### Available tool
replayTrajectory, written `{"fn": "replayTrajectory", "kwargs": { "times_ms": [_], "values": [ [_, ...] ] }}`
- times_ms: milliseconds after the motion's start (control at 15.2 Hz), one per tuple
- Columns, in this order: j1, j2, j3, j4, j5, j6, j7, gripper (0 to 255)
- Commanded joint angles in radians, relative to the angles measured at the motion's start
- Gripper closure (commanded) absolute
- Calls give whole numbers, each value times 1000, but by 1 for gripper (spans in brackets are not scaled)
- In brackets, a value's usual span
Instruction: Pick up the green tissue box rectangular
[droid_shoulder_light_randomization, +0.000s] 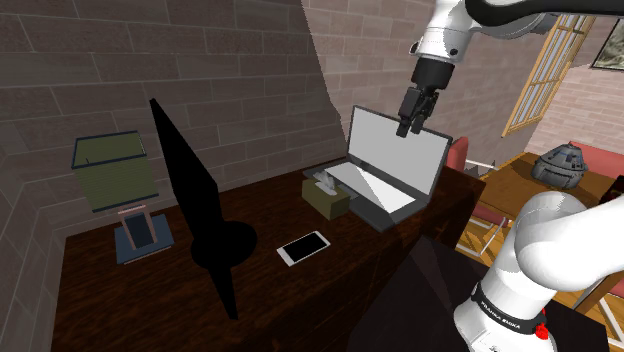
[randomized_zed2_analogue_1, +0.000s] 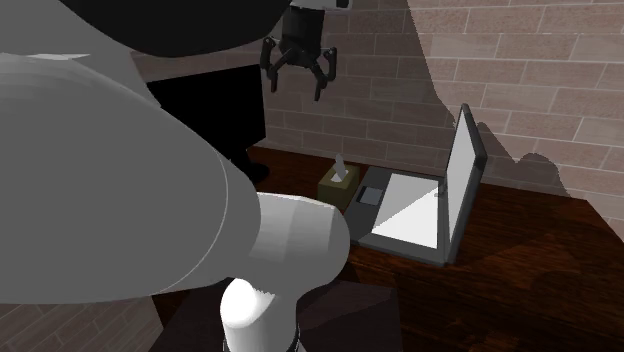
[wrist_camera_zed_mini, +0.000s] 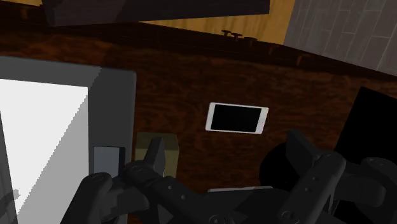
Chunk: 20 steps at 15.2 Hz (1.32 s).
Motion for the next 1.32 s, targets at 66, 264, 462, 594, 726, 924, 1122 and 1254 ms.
{"fn": "replayTrajectory", "kwargs": {
  "times_ms": [66,264,462,594,726,924,1122,1254],
  "values": [
    [4,27,-1,-5,-17,28,-26,0],
    [16,112,-4,-12,-68,114,-100,0],
    [25,204,-6,-9,-118,200,-166,0],
    [29,269,-6,-2,-152,256,-206,0],
    [32,336,-5,10,-186,312,-243,0],
    [35,440,-2,36,-239,392,-291,0],
    [36,547,2,73,-296,467,-331,0],
    [35,620,6,103,-337,513,-353,0]
  ]
}}
